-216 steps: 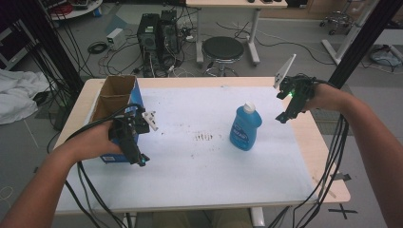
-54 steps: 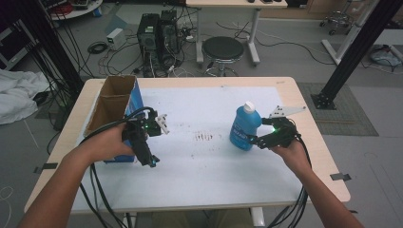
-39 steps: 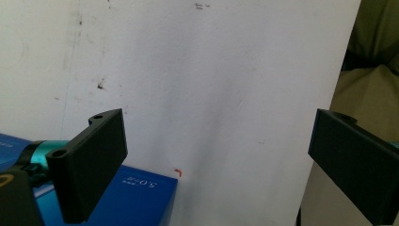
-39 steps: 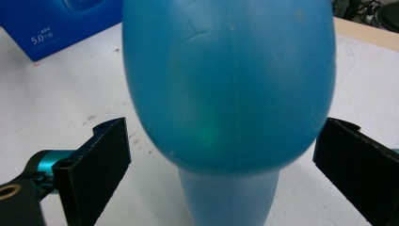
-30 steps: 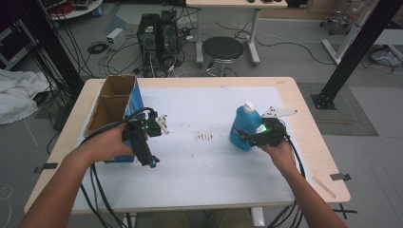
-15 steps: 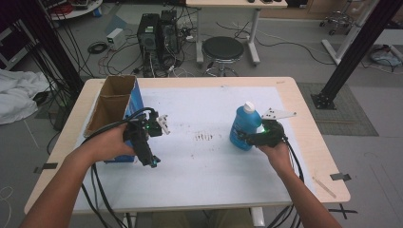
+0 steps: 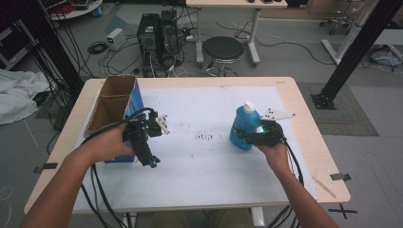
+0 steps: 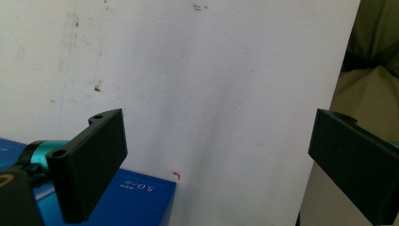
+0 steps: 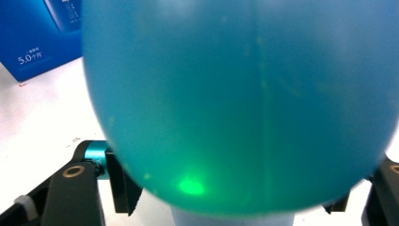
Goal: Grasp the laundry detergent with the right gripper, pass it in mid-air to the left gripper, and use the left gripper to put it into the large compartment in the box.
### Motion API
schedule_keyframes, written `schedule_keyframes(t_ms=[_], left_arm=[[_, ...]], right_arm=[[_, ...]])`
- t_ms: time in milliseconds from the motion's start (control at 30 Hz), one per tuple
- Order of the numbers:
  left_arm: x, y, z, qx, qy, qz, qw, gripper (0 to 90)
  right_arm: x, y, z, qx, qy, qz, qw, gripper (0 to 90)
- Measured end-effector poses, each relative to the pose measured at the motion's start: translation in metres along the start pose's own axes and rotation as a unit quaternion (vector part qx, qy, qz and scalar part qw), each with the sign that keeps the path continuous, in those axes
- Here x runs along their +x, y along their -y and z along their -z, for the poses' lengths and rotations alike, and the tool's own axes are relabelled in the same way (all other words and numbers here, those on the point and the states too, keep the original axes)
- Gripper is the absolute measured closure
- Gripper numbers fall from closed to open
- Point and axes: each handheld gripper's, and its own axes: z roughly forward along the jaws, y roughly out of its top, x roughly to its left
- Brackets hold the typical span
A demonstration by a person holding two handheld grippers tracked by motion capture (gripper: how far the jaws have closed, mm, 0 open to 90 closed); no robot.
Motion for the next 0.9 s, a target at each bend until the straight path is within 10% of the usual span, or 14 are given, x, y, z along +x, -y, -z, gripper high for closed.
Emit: schedule_keyframes(t_ms=[900], left_arm=[[0.0011,0.0022,-0.0018,-0.003,0.004,0.004,1.0,4.9]], right_arm=[[0.0041,0.0021,-0.0021,-0.013,0.014,0.032,0.9993,42.9]])
